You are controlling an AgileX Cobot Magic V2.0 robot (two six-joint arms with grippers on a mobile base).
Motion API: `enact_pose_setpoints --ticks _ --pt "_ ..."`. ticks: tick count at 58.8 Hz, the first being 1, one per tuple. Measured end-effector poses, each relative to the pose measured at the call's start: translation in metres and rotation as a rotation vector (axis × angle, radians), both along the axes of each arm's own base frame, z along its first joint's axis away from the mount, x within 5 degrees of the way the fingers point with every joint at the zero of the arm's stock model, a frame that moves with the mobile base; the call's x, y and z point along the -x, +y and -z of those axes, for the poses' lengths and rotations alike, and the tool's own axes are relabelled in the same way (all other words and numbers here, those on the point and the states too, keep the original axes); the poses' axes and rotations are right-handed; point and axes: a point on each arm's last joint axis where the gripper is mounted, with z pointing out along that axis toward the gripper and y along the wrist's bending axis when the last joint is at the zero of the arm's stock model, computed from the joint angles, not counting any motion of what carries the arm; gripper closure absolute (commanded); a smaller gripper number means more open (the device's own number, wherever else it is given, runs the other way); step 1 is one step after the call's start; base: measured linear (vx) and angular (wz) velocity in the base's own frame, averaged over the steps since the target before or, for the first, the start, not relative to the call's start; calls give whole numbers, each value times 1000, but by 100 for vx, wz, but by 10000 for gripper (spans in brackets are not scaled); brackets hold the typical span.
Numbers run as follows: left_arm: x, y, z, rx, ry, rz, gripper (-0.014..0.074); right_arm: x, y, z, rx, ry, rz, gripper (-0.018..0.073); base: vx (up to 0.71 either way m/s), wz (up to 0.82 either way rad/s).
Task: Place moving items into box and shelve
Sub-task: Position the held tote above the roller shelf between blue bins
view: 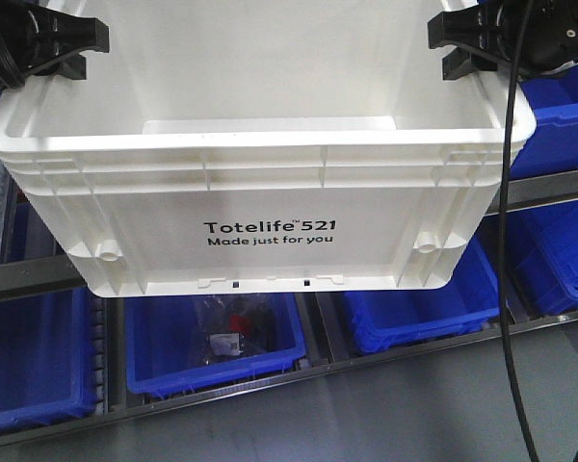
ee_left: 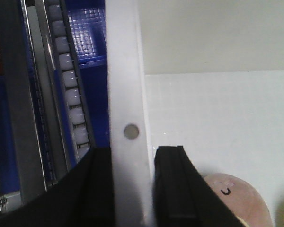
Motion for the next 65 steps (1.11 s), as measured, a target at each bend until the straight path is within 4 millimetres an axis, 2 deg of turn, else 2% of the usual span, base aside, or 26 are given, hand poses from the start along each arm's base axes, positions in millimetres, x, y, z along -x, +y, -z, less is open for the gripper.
enact_pose_setpoints --ticks 65 --pt "0 0 0 -3 -1 0 619 0 0 0 -1 -2 0 572 10 13"
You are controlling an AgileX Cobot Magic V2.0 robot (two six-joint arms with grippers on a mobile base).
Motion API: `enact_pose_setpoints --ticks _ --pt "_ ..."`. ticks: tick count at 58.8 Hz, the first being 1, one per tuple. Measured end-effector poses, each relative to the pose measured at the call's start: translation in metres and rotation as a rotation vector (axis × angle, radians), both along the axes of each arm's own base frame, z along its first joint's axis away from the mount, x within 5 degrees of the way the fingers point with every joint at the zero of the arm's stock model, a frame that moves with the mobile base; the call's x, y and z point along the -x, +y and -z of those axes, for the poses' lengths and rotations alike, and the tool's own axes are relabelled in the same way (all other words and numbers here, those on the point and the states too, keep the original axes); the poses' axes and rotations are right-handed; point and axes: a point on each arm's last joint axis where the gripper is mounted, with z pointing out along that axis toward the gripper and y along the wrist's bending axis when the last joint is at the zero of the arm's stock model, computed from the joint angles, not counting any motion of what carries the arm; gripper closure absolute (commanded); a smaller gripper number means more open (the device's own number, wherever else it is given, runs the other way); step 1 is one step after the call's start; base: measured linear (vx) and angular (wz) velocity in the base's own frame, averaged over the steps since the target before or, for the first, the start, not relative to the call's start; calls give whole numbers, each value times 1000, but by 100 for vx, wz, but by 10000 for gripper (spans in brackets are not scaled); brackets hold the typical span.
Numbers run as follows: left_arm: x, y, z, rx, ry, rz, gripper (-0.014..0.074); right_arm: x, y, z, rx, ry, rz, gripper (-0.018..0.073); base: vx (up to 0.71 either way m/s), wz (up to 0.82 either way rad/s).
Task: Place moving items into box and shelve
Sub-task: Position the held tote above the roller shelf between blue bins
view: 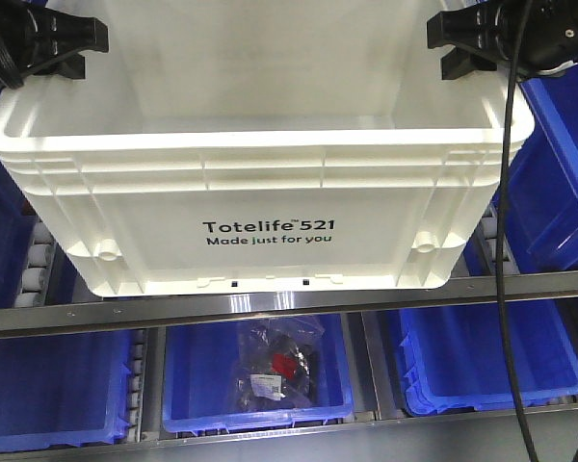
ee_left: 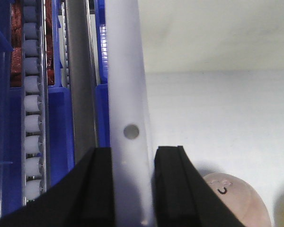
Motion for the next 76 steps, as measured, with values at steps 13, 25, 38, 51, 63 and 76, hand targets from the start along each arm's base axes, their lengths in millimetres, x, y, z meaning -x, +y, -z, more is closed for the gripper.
enact_pose_setpoints --ticks 13,25,38,51,63,76 --pt "0 0 0 2 0 0 619 0 0 0 1 0 0 572 0 0" --pt "0 0 0 2 0 0 619 0 0 0 1 0 0 572 0 0" --pt "0 0 0 2 0 0 619 0 0 0 1 0 0 572 0 0" --pt "0 0 0 2 0 0 619 0 0 0 1 0 0 572 0 0" --pt "0 0 0 2 -2 1 619 0 0 0 1 0 0 572 0 0" --pt "-1 0 1 1 -1 1 619 -1 0 -1 -2 -10 1 572 0 0"
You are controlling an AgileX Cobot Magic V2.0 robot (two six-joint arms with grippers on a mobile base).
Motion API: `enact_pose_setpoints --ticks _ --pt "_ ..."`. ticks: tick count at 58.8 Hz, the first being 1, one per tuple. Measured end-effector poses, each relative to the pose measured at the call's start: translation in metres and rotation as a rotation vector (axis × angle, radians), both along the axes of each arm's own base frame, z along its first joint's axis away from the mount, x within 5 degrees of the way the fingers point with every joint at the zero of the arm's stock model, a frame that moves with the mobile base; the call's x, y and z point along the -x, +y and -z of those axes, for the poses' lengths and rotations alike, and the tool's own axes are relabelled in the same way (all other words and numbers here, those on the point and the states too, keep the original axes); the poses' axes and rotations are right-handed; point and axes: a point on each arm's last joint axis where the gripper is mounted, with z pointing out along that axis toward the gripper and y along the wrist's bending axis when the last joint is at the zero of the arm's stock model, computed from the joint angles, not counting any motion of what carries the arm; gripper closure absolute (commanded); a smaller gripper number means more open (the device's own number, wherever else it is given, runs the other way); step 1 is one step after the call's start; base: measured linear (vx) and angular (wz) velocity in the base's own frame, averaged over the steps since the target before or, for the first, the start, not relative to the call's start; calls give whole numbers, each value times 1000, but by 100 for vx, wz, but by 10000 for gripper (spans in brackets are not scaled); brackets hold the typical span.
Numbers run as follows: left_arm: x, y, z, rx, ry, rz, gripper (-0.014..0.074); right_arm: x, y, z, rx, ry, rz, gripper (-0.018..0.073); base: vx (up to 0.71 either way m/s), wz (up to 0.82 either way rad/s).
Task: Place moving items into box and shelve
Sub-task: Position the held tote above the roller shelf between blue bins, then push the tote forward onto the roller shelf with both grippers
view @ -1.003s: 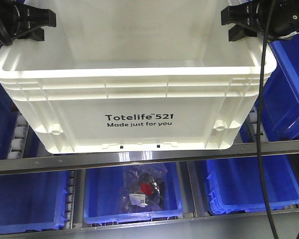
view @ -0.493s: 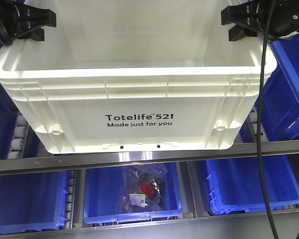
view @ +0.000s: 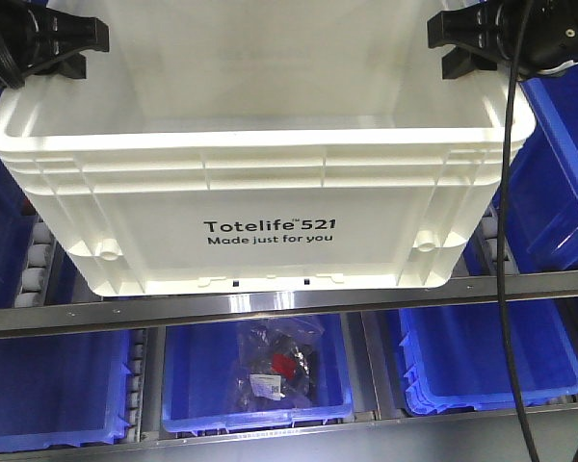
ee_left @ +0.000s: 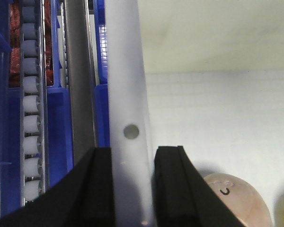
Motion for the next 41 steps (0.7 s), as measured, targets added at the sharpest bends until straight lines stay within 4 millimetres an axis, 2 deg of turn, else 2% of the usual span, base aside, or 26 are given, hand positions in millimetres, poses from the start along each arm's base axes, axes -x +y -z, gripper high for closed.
enact_pose_setpoints --ticks 10,24,41 --pt "-9 -2 9 -10 16 0 619 -8 1 5 7 -9 2 572 0 0" --pt "-30 -4 32 -72 55 -2 619 -31 7 29 34 18 -21 572 0 0" --pt "-53 -8 50 -117 20 14 619 -55 11 54 54 12 -34 572 0 0"
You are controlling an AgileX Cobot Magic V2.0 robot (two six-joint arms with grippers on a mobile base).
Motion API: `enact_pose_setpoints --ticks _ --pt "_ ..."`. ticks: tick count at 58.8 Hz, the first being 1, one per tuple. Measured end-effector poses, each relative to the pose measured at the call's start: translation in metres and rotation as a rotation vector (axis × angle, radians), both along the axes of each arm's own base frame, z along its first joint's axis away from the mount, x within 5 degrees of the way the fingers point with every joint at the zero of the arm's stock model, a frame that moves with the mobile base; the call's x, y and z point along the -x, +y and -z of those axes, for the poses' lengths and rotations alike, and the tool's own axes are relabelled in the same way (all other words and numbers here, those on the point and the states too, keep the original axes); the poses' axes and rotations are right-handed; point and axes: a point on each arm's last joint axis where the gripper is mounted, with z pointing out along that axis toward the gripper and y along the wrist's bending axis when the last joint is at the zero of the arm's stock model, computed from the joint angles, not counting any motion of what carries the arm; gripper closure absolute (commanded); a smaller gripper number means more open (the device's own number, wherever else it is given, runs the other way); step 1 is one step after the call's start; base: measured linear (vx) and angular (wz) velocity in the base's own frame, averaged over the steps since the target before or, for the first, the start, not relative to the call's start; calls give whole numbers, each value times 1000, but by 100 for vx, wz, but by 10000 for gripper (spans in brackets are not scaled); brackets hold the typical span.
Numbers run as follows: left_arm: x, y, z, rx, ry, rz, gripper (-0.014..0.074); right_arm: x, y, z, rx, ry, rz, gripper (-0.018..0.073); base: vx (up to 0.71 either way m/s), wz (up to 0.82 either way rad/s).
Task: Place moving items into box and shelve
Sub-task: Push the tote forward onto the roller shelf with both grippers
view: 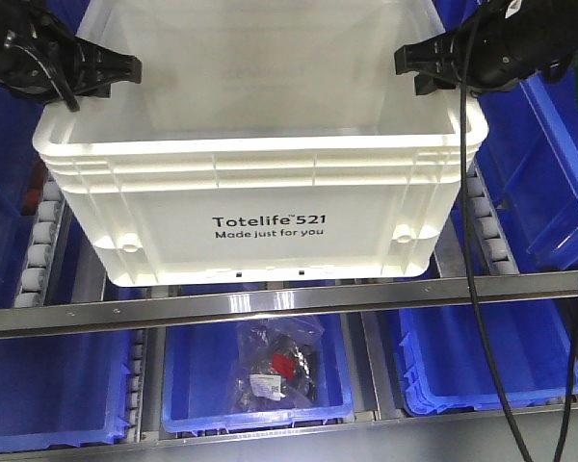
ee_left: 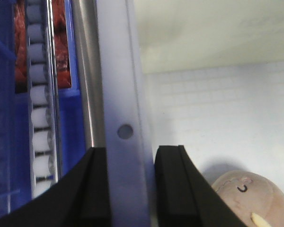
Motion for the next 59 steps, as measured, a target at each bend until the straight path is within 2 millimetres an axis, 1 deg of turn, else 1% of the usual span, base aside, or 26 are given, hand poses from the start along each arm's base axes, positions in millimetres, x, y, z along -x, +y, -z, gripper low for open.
enact_pose_setpoints --ticks 24,36,42,47,51,56,59 --pt "-23 -4 26 -38 -3 15 619 -22 2 22 28 -34 -21 572 0 0" --pt "-32 -5 33 -53 -12 24 613 -31 4 36 42 -28 -29 572 0 0" --pt "-34 -5 35 -58 -15 25 589 -33 4 36 40 -42 -28 566 0 0" --pt "-34 -5 35 -58 -16 26 537 -33 4 36 41 -42 -29 546 0 0" --pt "-34 -5 35 -58 -16 26 483 -34 4 36 44 -44 -35 510 0 0" --pt "-34 -5 35 -58 -16 26 398 -33 4 36 49 -46 -41 431 0 0" --pt "-34 -5 35 -58 -16 26 328 -33 4 36 50 -46 -42 359 0 0"
